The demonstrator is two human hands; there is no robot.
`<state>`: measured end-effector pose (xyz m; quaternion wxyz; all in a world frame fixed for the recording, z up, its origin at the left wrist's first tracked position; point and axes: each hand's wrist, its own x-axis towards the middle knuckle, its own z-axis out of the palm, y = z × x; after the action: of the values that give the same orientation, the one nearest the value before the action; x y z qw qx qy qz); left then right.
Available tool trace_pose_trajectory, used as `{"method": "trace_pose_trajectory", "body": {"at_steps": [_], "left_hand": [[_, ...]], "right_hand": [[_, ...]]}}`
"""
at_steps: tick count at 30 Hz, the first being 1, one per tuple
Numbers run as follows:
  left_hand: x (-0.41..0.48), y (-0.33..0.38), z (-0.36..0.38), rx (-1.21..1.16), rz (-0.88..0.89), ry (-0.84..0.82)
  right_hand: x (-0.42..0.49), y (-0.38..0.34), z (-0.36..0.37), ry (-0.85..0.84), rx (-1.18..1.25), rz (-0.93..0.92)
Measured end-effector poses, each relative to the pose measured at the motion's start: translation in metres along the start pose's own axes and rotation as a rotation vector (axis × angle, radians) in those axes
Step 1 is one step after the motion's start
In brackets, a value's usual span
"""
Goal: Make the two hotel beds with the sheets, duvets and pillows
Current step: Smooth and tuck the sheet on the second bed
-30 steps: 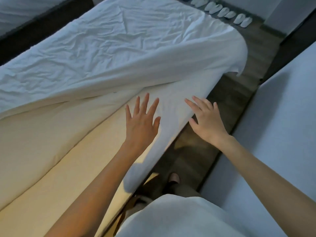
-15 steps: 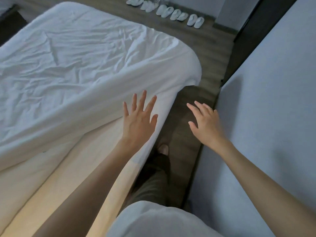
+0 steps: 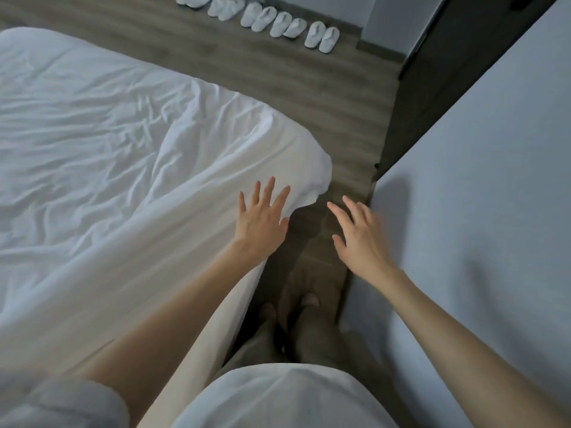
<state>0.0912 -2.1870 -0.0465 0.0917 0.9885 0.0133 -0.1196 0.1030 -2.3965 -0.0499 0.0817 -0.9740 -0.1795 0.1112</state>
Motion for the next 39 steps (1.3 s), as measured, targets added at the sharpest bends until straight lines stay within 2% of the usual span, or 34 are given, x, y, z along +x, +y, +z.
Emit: {"method": "trace_pose_trajectory", "body": {"at_steps": [8, 15, 20, 22, 24, 27, 31, 33, 35, 39], "left_hand": [[0.095, 0.010, 0.047, -0.035, -0.177, -0.163], [0.131, -0.004, 0.095, -0.205, -0.372, -0.262], [0.146, -0.021, 0.149, -0.120, -0.394, -0.312], [0.146, -0.028, 0.170, -0.042, -0.348, -0.281], [0.146, -0.038, 0.192, 0.048, -0.301, -0.132], [0.147, -0.054, 0.221, 0.094, -0.266, 0.056], [0.157, -0.058, 0.222, 0.059, -0.305, 0.244], [0.162, -0.057, 0.215, 0.010, -0.360, 0.266], [0.166, -0.056, 0.204, -0.048, -0.390, 0.228], [0.172, -0.057, 0.173, -0.207, -0.442, 0.146]], "right_hand": [[0.115, 0.058, 0.025, -0.139, -0.047, -0.051], [0.184, 0.076, 0.068, -0.290, -0.073, -0.188], [0.220, 0.069, 0.127, -0.408, -0.014, -0.267], [0.233, 0.063, 0.152, -0.460, -0.011, -0.266], [0.244, 0.056, 0.178, -0.493, 0.000, -0.291], [0.255, 0.051, 0.214, -0.404, -0.003, -0.329], [0.270, 0.055, 0.237, -0.011, 0.157, -0.376], [0.281, 0.058, 0.236, 0.128, 0.214, -0.416], [0.293, 0.060, 0.225, 0.138, 0.221, -0.446], [0.302, 0.057, 0.180, -0.018, 0.175, -0.563]]}}
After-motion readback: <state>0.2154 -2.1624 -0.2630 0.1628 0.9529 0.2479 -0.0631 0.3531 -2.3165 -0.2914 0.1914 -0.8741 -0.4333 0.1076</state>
